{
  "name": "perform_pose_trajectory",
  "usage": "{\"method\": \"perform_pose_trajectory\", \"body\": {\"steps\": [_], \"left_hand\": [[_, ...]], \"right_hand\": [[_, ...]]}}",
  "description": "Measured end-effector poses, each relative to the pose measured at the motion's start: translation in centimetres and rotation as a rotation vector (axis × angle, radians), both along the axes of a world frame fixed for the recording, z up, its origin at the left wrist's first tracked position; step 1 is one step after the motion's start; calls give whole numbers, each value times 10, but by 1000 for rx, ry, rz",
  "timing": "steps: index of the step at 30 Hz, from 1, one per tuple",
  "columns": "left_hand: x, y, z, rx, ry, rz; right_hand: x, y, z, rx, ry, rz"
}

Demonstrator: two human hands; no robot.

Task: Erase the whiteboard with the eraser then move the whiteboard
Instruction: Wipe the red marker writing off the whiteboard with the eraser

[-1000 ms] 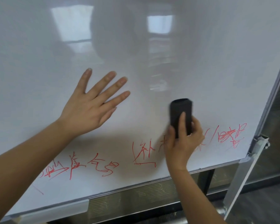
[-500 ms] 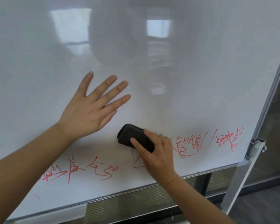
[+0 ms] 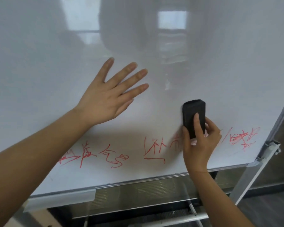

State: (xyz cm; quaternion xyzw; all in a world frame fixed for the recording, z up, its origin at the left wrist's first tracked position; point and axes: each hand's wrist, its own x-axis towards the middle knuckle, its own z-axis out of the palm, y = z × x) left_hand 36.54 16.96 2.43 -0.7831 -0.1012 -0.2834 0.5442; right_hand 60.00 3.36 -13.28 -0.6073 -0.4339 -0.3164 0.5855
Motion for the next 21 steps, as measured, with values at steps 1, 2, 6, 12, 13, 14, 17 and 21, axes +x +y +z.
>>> {"method": "perform_pose_trajectory", "body": {"steps": [1, 2, 6, 12, 13, 14, 17, 21], "left_hand": [[-3, -1, -1, -24, -1, -2], [-9, -3, -3, -45, -1, -2], [-55, -1, -5, -76, 36, 29], [-125, 9, -1, -56, 35, 87], [-136, 11, 0, -54, 33, 101], [-150, 13, 1, -52, 30, 113], [-183, 20, 2, -49, 23, 141], [-222, 27, 1, -76, -3, 162]], "right_hand": [[-1, 0, 0, 2, 19, 8], [-3, 0, 0, 4, 40, 20], [-19, 3, 5, 10, 213, 71], [-82, 16, 11, 17, 80, 122], [-94, 19, 12, 4, 40, 116], [-106, 23, 13, -7, 1, 105], [-136, 31, 16, -26, -77, 81], [-169, 41, 21, -48, -149, 72]]}}
